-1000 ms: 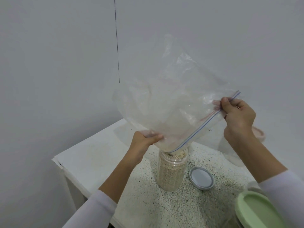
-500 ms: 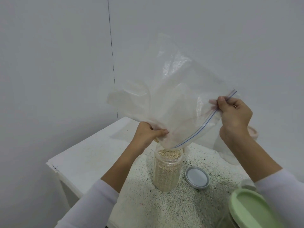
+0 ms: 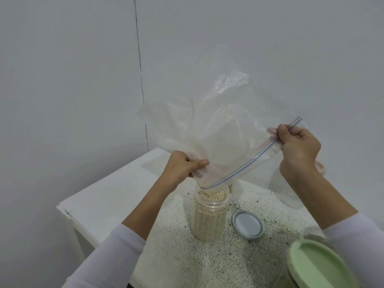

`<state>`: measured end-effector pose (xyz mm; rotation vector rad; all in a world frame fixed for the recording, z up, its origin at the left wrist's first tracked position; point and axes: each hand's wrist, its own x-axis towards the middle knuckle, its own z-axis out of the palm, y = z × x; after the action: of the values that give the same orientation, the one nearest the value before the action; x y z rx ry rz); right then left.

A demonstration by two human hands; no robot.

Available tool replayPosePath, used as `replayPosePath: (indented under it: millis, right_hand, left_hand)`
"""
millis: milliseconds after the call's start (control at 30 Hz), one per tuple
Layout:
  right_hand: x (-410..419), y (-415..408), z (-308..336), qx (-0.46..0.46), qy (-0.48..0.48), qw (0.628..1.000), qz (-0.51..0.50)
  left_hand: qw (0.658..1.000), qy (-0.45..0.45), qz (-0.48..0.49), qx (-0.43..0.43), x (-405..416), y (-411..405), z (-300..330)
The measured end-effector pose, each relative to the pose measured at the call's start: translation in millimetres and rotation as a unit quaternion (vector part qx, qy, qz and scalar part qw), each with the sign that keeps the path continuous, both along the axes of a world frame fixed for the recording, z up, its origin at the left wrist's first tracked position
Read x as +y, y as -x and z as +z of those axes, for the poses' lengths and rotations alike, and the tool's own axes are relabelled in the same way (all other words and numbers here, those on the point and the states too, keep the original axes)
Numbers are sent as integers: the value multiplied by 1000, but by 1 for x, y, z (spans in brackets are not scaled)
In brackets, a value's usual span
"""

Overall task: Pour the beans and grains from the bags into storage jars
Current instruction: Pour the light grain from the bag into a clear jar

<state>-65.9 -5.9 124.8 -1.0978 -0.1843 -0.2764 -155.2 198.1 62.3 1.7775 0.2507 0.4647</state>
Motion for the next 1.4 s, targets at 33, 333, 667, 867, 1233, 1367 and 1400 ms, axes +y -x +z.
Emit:
replayPosePath:
  millis: [33,333,667,867,1233,1367,1400]
  right_hand:
    - [-1,-1,0,4,0,1000,0]
    - [-11,-9,-9,67,13,998,-2]
    - [-19,-12,-15,112,17,994,5]
    - [-21,-13,-16,163,18,986,26]
    - [-18,-12,-19,185,-6,980,71]
    - [-21,-14,-15,179,-7,983,49]
    - [-22,-14,-15,176,-2,983,44]
  left_hand:
    - [1000,-2,-1,-3,0,0,0]
    - [1000,-21,-7,-14,-3,-1,4]
    - [1000,-25,-7,-17,-5,-3,1]
    - [999,-3,38,-13,-9,-4,-2]
    - [996,2,93,-2,-6,-10,-12]
    - [997,73,-2,-41,1,-2,-11]
    - [996,78,-14,-44,4,0,-11]
